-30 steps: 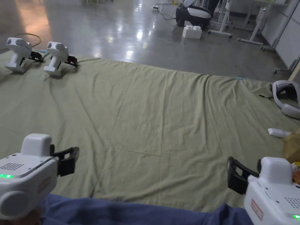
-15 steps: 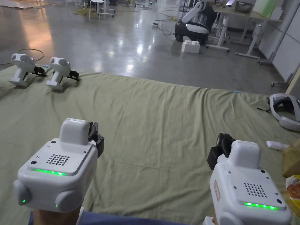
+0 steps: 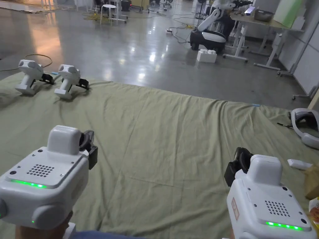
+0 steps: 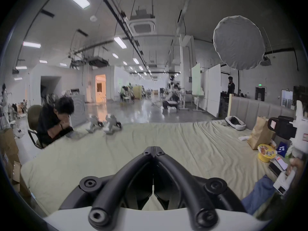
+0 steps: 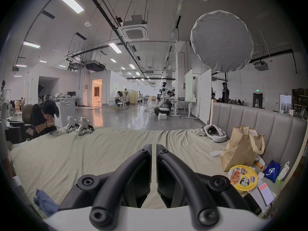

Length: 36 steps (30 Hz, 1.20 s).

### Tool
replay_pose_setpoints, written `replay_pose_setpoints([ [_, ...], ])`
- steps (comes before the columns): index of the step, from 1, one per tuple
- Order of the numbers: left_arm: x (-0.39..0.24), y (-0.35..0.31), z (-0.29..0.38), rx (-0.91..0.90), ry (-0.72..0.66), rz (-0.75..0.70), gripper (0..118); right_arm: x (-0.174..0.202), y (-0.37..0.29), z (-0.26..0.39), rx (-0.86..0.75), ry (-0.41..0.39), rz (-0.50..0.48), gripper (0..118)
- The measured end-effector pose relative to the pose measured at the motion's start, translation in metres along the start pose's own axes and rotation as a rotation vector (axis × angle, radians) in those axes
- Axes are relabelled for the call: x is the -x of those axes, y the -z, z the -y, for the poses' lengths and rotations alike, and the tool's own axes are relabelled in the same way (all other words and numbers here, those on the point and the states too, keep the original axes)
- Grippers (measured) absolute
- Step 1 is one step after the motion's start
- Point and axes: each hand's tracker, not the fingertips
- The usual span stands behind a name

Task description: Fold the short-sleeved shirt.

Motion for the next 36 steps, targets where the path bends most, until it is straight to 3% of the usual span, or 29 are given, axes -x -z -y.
replay_pose_setpoints([
  [13, 0.142, -0.011, 0.089, 0.561, -0.254, 0.169, 3, 0.013, 0.016, 0.031, 0.156, -0.056, -0.075, 7],
  [14, 0.147, -0.01, 0.097, 0.596, -0.273, 0.194, 9, 0.013, 0.018, 0.033, 0.171, -0.047, -0.079, 7],
  [16, 0.159, -0.007, 0.113, 0.667, -0.329, 0.215, 35, 0.014, 0.021, 0.036, 0.197, -0.028, -0.09, 7],
  [18, 0.173, 0.0, 0.129, 0.731, -0.415, 0.269, 72, 0.016, 0.024, 0.04, 0.214, -0.029, -0.083, 7],
  [24, 0.192, 0.007, 0.159, 0.77, -0.616, 0.37, 75, 0.018, 0.025, 0.046, 0.246, -0.037, -0.077, 7],
  [30, 0.186, 0.016, 0.193, 0.85, -0.906, 0.603, 83, 0.02, 0.026, 0.051, 0.274, -0.052, -0.078, 7],
  [36, 0.165, 0.019, 0.192, 0.82, -0.916, 0.615, 83, 0.022, 0.024, 0.057, 0.303, -0.059, -0.08, 7],
])
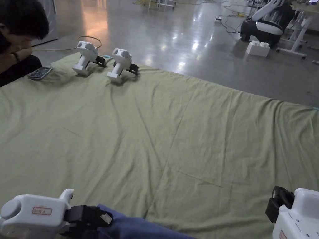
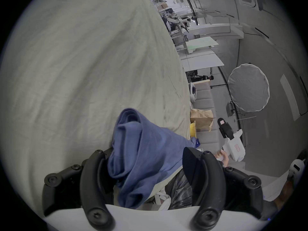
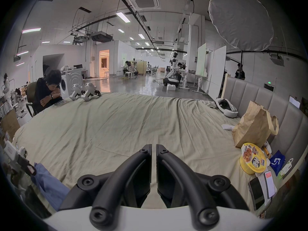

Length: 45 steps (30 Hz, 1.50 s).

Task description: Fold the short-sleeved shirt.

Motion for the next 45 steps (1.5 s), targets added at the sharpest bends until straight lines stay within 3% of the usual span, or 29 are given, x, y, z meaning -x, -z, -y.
replay_pose_setpoints([
  [2, -0.007, 0.003, 0.003, 0.002, 0.039, -0.017, 82, 0.002, 0.001, 0.001, 0.008, 0.002, -0.001, 7],
  [3, -0.01, 0.004, 0.005, 0.004, 0.054, -0.037, 73, 0.003, 0.001, 0.002, 0.01, 0.002, -0.003, 7],
  [4, -0.009, 0.002, 0.002, -0.002, 0.069, -0.073, 62, 0.004, 0.001, 0.003, 0.013, 0.003, -0.005, 7],
  [6, -0.012, 0.004, 0.003, -0.008, 0.084, -0.157, 20, 0.006, 0.002, 0.004, 0.015, 0.005, -0.011, 7],
  [9, -0.011, 0.005, 0.004, -0.009, 0.061, -0.158, 16, 0.008, 0.002, 0.004, 0.018, 0.008, -0.018, 7],
  [18, -0.053, -0.015, 0.002, -0.065, 0.164, -0.208, 12, 0.003, 0.0, 0.003, 0.015, 0.007, -0.025, 7],
  [32, -0.124, -0.088, -0.013, -0.179, 0.382, -0.622, 12, -0.014, 0.001, -0.004, -0.01, 0.026, -0.036, 7],
  [36, -0.146, -0.076, -0.001, -0.168, 0.373, -0.574, 12, -0.015, 0.002, -0.001, 0.0, 0.045, -0.044, 7],
  [41, -0.169, -0.053, 0.01, -0.132, 0.257, -0.334, 12, -0.017, 0.003, 0.004, 0.01, 0.056, -0.052, 7],
  [45, -0.184, -0.018, 0.02, -0.091, 0.255, -0.255, 12, -0.023, 0.004, 0.006, 0.017, 0.074, -0.05, 7],
])
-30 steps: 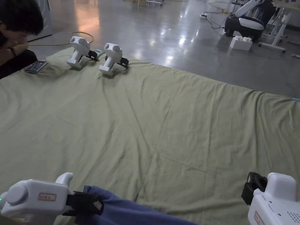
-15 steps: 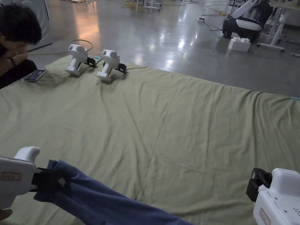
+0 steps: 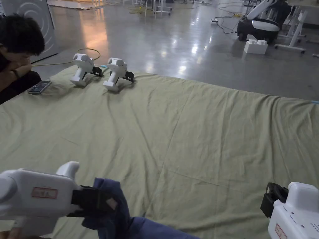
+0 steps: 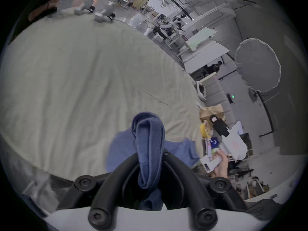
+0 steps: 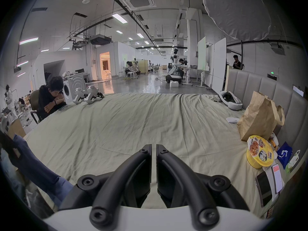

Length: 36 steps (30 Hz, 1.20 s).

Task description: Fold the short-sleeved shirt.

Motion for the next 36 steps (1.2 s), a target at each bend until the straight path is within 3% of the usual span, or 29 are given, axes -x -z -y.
replay_pose_setpoints([
  [6, -0.036, 0.076, 0.017, 0.081, 0.012, -0.013, 12, -0.01, -0.002, 0.004, 0.009, 0.015, 0.015, 7],
  [14, -0.037, 0.183, 0.046, 0.25, 0.075, -0.166, 12, -0.026, -0.007, 0.009, 0.028, 0.032, 0.045, 7],
  [21, -0.039, 0.202, 0.059, 0.266, 0.075, -0.243, 13, -0.034, -0.011, 0.01, 0.036, 0.036, 0.065, 7],
  [22, -0.04, 0.199, 0.059, 0.269, 0.082, -0.245, 17, -0.035, -0.011, 0.01, 0.037, 0.035, 0.066, 7],
  [23, -0.043, 0.196, 0.057, 0.279, 0.089, -0.242, 29, -0.035, -0.011, 0.01, 0.039, 0.035, 0.067, 7],
  [24, -0.043, 0.192, 0.055, 0.291, 0.09, -0.224, 51, -0.036, -0.011, 0.01, 0.04, 0.035, 0.067, 7],
  [25, -0.043, 0.185, 0.054, 0.305, 0.077, -0.179, 63, -0.036, -0.011, 0.01, 0.04, 0.035, 0.067, 7],
  [30, -0.053, 0.144, 0.045, 0.239, 0.149, -0.131, 66, -0.037, -0.016, 0.011, 0.04, 0.033, 0.069, 7],
  [36, -0.044, 0.139, 0.035, 0.168, 0.124, -0.173, 65, -0.039, -0.017, 0.013, 0.045, 0.043, 0.066, 7],
])
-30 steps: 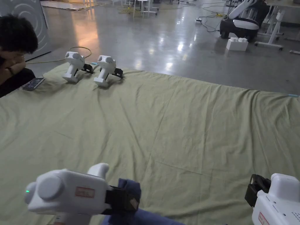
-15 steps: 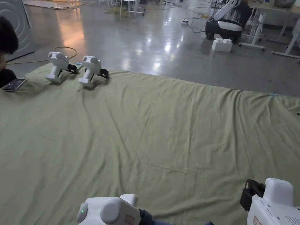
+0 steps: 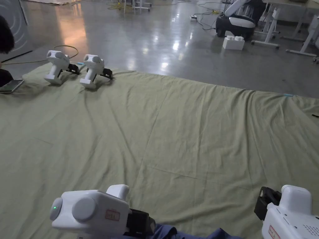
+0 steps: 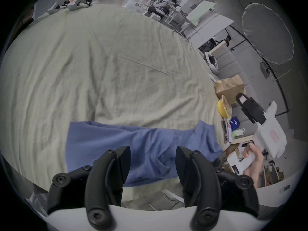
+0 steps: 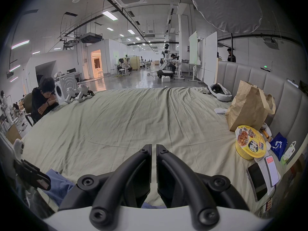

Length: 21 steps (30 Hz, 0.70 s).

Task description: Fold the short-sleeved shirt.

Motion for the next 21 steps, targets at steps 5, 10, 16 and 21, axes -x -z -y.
replay_pose_setpoints([
  [5, -0.009, 0.045, 0.009, 0.09, 0.078, -0.085, 21, 0.001, -0.002, 0.003, 0.006, 0.006, -0.004, 7],
  [10, -0.028, 0.073, 0.026, 0.145, 0.127, -0.056, 19, 0.002, -0.003, 0.006, 0.011, 0.008, -0.005, 7],
  [16, -0.041, 0.067, 0.036, 0.134, 0.163, 0.022, 19, 0.001, -0.002, 0.008, 0.02, 0.012, -0.01, 7],
  [21, -0.041, 0.074, 0.045, 0.141, 0.155, 0.041, 19, 0.001, -0.001, 0.01, 0.025, 0.011, -0.012, 7],
])
